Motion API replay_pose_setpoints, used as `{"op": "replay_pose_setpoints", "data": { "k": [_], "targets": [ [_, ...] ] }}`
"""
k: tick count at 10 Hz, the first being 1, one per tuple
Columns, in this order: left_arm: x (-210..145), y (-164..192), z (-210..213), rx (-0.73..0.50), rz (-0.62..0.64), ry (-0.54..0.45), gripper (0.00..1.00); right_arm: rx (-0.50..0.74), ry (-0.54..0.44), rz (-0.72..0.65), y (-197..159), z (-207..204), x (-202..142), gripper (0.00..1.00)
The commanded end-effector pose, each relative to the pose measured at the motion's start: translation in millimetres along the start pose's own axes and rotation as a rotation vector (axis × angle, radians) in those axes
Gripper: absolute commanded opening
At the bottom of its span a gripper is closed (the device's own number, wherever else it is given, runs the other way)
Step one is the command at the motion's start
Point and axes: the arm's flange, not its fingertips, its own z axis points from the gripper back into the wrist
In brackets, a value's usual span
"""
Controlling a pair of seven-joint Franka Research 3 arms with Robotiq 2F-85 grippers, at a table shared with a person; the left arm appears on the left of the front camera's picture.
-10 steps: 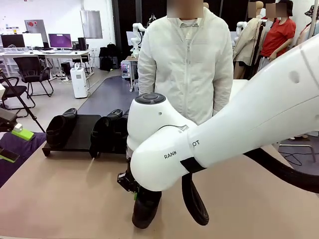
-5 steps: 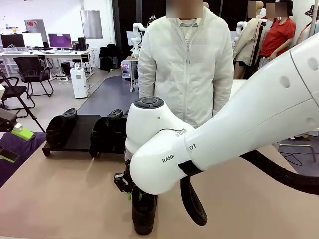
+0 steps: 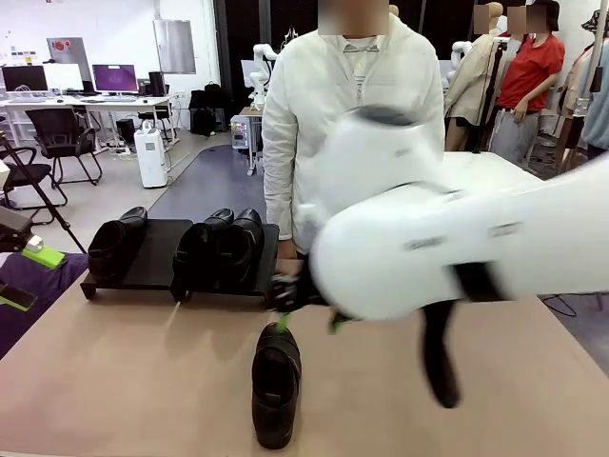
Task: Organize the shoes by placing them on the stand.
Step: Pick up one Shoe and place it in the middle of the table.
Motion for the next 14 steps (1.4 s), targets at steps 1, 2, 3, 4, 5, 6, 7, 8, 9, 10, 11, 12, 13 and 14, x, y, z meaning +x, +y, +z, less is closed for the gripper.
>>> {"op": "replay_pose_setpoints", "data": {
  "k": [1,2,3,4,5,6,7,8,9,10,11,12,13,14],
  "targets": [
    [0.4,-1.2,-0.3,-0.022,-0.001,-0.009,1.00,0.147,0.039,-0.067,-124.5,59.5,-11.3,1.00],
    [0.4,-1.2,-0.3,-0.022,-0.001,-0.009,1.00,0.348,0.051,-0.110,-179.2,79.6,-15.6,1.00],
    [0.4,-1.2,-0.3,-0.022,-0.001,-0.009,1.00,0.507,0.034,-0.234,-238.2,98.4,-24.2,1.00],
    [0.4,-1.2,-0.3,-0.022,-0.001,-0.009,1.00,0.590,0.024,-0.376,-285.9,107.0,-35.2,1.00],
    [0.4,-1.2,-0.3,-0.022,-0.001,-0.009,1.00,0.604,0.026,-0.500,-324.1,108.7,-47.1,1.00],
    [0.4,-1.2,-0.3,-0.022,-0.001,-0.009,1.00,0.615,0.024,-0.577,-348.2,106.5,-59.3,1.00],
    [0.4,-1.2,-0.3,-0.022,-0.001,-0.009,1.00,0.615,0.025,-0.590,-359.2,100.9,-69.3,1.00],
    [0.4,-1.2,-0.3,-0.022,-0.001,-0.009,1.00,0.598,0.030,-0.555,-360.4,93.8,-71.9,1.00],
    [0.4,-1.2,-0.3,-0.022,-0.001,-0.009,1.00,0.588,-0.012,-0.522,-357.9,85.6,-69.9,1.00],
    [0.4,-1.2,-0.3,-0.022,-0.001,-0.009,1.00,0.618,0.032,-0.603,-385.4,158.8,-21.6,1.00],
    [0.4,-1.2,-0.3,-0.022,-0.001,-0.009,1.00,0.618,0.032,-0.603,-385.4,158.8,-21.6,1.00],
    [0.4,-1.2,-0.3,-0.022,-0.001,-0.009,1.00,0.618,0.032,-0.603,-385.4,158.8,-21.6,1.00],
    [0.4,-1.2,-0.3,-0.022,-0.001,-0.009,1.00,0.618,0.032,-0.603,-385.4,158.8,-21.6,1.00],
    [0.4,-1.2,-0.3,-0.022,-0.001,-0.009,1.00,0.618,0.032,-0.603,-385.4,158.8,-21.6,1.00]
  ]
}}
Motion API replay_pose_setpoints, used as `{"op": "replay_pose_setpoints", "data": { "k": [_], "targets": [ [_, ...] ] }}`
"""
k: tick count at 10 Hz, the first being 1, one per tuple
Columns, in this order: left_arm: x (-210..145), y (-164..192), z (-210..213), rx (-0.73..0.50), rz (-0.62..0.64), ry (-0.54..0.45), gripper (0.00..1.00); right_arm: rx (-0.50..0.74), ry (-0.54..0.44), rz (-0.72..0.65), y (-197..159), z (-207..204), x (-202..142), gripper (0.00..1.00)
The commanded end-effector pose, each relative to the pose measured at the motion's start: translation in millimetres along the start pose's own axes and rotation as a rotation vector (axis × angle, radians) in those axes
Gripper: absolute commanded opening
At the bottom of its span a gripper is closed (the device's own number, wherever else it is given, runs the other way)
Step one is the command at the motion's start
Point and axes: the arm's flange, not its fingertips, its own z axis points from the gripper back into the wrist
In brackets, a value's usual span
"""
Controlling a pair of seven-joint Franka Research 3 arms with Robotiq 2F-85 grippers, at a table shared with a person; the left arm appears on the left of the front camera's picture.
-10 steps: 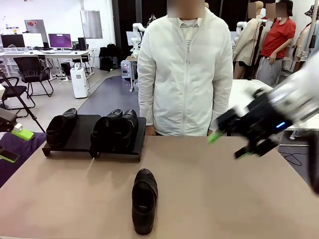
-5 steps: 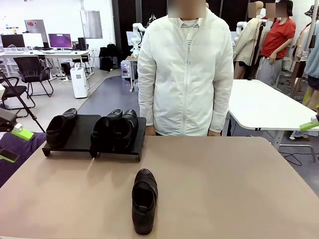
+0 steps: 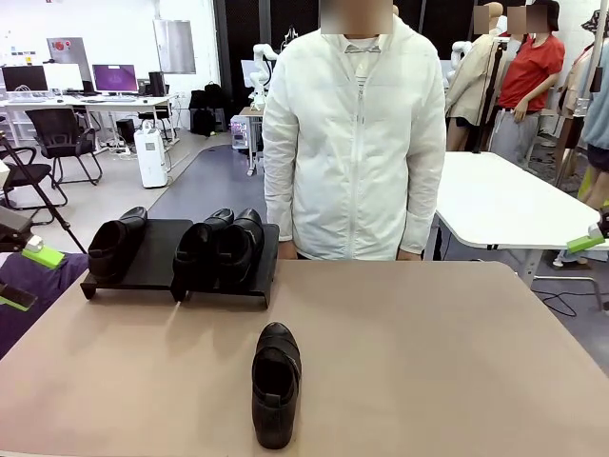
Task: Organize the shoes by placing them on the stand.
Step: Pick up one Shoe and place it in the middle of the table, then place the Shoe from the middle of the table onto the Shoes Stand.
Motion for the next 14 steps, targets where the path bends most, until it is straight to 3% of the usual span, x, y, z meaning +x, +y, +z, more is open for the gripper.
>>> {"op": "replay_pose_setpoints", "data": {
  "k": [1,11,13,14],
  "targets": [
    [0.4,-1.3,-0.4,-0.021,-0.001,-0.009,1.00,0.022,0.004,0.014,2.8,3.8,0.3,1.00],
    [0.0,0.0,0.0,0.000,0.000,0.000,1.00,0.022,0.004,0.014,2.8,3.8,0.3,1.00],
    [22.6,-61.0,-53.0,0.147,0.220,0.098,1.00,0.022,0.004,0.014,2.8,3.8,0.3,1.00],
    [46.2,-91.9,-91.7,0.257,0.222,0.184,1.00,0.022,0.004,0.014,2.8,3.8,0.3,1.00]
  ]
}}
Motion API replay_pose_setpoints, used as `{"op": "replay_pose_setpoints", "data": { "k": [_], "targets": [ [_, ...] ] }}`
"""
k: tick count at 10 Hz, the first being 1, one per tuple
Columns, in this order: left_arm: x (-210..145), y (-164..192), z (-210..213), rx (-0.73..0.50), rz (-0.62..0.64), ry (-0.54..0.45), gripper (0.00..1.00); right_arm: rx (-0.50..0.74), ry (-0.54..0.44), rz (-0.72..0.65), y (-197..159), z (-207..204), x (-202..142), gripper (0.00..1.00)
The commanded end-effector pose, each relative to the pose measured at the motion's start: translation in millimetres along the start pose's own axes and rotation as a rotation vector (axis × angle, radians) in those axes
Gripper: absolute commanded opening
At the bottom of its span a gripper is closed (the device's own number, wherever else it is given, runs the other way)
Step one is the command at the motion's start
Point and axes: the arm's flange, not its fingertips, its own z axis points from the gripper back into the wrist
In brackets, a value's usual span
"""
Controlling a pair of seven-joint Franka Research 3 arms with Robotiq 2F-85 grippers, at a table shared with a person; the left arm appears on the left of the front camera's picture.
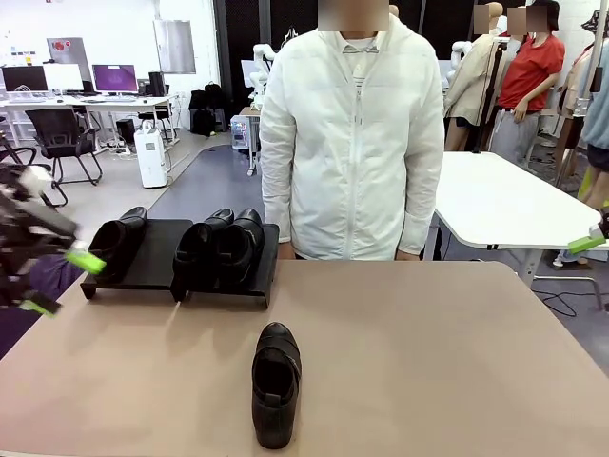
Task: Organize the shoes by placing them on the stand.
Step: Place the Shoe from the middle of the table onto the Shoes Stand.
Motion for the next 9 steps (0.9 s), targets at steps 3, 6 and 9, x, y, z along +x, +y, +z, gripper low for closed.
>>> {"op": "replay_pose_setpoints", "data": {
  "k": [3,6,9],
  "targets": [
    [83.9,-114.9,-137.6,0.345,0.082,0.189,1.00,0.027,0.008,0.021,3.1,2.7,1.3,1.00],
    [101.7,-131.4,-202.4,0.448,0.110,0.227,1.00,0.027,0.008,0.021,3.1,2.7,1.3,1.00],
    [96.0,-129.2,-229.5,0.506,0.176,0.222,1.00,0.027,0.008,0.021,3.1,2.7,1.3,1.00]
  ]
}}
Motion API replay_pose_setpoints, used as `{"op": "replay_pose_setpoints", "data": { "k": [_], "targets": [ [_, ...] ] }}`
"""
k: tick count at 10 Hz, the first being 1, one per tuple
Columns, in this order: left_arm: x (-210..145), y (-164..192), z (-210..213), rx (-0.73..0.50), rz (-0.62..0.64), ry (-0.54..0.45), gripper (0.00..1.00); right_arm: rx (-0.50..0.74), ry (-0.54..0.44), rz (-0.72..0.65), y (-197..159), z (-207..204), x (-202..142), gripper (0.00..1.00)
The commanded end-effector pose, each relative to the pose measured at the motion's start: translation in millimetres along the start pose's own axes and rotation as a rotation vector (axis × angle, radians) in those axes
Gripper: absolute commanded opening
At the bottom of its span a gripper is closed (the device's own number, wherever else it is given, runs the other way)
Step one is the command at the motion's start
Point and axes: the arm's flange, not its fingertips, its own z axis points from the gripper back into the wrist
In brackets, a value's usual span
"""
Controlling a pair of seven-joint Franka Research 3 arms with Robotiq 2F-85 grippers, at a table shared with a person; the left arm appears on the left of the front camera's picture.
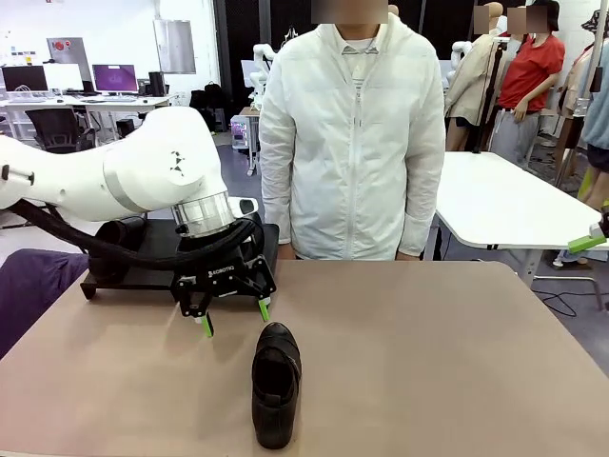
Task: Organize the shoes by placing them on the stand.
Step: Place the Shoe from the middle of the table onto the Shoes Stand.
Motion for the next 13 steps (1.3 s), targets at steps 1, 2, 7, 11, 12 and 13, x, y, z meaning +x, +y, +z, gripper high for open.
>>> {"op": "replay_pose_setpoints", "data": {
  "k": [1,2,7,11,12,13],
  "targets": [
    [-2.7,-10.2,-20.3,0.059,0.056,0.005,1.00,0.028,0.009,0.021,2.3,2.0,1.4,1.00],
    [-2.5,-15.8,-39.5,0.095,0.064,-0.009,1.00,0.028,0.009,0.021,2.3,2.0,1.4,1.00],
    [-0.1,-14.6,-121.7,0.192,0.077,0.004,1.00,0.028,0.009,0.021,2.3,2.0,1.4,1.00],
    [6.9,-12.7,-125.4,0.211,0.068,-0.027,1.00,0.028,0.009,0.021,2.3,2.0,1.4,1.00],
    [5.4,-12.5,-124.7,0.214,0.076,-0.029,0.40,0.028,0.009,0.021,2.3,2.0,1.4,1.00],
    [6.4,-12.7,-123.3,0.196,0.074,-0.016,0.00,0.028,0.009,0.021,2.3,2.0,1.4,1.00]
  ]
}}
